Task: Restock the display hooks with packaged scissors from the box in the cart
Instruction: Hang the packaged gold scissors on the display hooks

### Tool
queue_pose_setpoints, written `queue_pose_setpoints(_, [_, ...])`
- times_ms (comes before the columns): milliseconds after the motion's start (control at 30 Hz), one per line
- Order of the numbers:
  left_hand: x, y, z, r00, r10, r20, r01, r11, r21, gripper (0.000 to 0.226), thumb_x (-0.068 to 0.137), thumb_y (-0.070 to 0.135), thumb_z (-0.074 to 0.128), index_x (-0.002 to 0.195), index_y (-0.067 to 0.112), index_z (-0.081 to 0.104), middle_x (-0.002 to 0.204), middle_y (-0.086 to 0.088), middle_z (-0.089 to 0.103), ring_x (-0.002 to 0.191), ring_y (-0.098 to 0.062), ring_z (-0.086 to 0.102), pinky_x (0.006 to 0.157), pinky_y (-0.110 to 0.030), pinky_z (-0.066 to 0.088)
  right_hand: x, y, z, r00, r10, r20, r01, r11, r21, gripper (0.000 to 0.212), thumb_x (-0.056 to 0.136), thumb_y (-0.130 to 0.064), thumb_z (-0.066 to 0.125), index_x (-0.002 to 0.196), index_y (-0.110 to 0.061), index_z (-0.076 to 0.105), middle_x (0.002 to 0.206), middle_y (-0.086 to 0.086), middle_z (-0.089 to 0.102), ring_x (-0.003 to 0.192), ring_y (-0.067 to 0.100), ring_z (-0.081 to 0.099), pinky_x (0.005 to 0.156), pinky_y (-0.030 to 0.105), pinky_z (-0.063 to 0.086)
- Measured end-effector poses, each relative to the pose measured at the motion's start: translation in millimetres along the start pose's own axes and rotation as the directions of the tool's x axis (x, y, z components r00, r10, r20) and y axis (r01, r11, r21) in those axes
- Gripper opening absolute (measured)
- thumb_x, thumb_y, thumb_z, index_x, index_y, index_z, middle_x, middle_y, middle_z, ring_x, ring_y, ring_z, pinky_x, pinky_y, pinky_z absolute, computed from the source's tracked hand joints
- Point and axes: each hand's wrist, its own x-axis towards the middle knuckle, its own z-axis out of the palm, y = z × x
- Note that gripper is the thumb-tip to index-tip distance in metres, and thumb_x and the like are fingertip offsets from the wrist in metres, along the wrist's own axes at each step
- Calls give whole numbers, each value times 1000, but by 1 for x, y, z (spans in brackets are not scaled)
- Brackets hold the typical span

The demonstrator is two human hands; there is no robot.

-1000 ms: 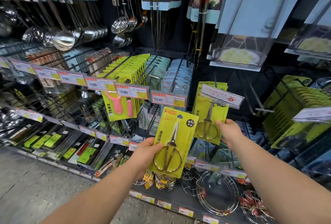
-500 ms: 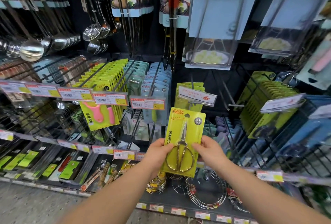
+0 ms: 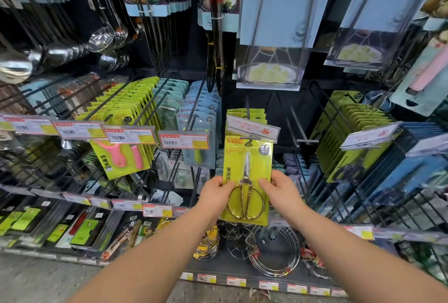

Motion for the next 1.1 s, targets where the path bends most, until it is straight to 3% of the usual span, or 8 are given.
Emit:
queue_pose_setpoints(167, [5,3,4,1000,2,-4,-3,1000,-27,15,95,23,55,90,11,63,93,-18,70,81,-27,66,81,-51,57,8,3,-2,1000,-27,-4,27,997,67,10,93,-17,53,84,-17,58,72,-1,53,65,14,47,61,28,39])
queue_pose_setpoints(333, [13,7,7,999,6,-37,-6,1000,0,13,94,22,56,91,12,64,96,-17,71,90,-33,69,81,-52,57,24,5,-3,1000,-26,17,26,1000,4,13,93,-17,52,84,-9,58,71,1,49,64,14,43,59,29,36])
queue_pose_setpoints(467, [25,16,7,994,67,-89,-56,992,115,12,93,19,58,82,22,54,86,-7,65,68,-16,60,65,-31,54,41,1,-3,999,-22,45,25,997,-77,26,94,-17,52,69,-20,44,65,-4,42,61,12,40,51,22,29])
queue_pose_setpoints(600, [41,25,6,992,83,-98,-52,957,286,21,93,24,57,94,3,58,86,-10,60,78,-25,56,69,-31,44,63,3,-4,998,46,45,-38,984,-176,22,94,-25,51,75,-17,46,73,-1,50,75,19,48,58,29,32])
queue_pose_setpoints(733, [53,32,6,994,70,-85,-26,900,434,16,96,24,51,93,8,54,90,-11,58,82,-24,54,69,-27,40,77,2,-4,993,118,30,-109,970,-218,31,94,-29,51,66,-20,40,82,6,52,79,23,49,65,28,33])
queue_pose_setpoints(833, [62,36,6,992,73,-99,-15,870,492,27,96,27,50,105,4,60,105,-17,63,97,-31,60,79,-33,46,88,1,-3,987,151,47,-135,960,-246,23,94,-34,51,87,-13,56,100,11,58,92,27,54,77,32,41])
queue_pose_setpoints(933, [66,39,8,993,61,-100,-4,873,487,33,97,30,47,117,6,59,115,-15,62,104,-29,59,85,-33,46,91,-1,-4,982,182,44,-164,948,-274,42,94,-38,49,124,-9,54,126,11,56,115,30,53,95,35,42])
queue_pose_setpoints(1100, [61,38,3,991,81,-108,-16,866,500,51,97,36,48,140,11,42,135,-13,54,117,-29,54,95,-34,43,80,-3,-11,990,136,45,-117,946,-303,44,95,-33,49,134,-13,44,134,10,52,118,28,53,97,34,43])
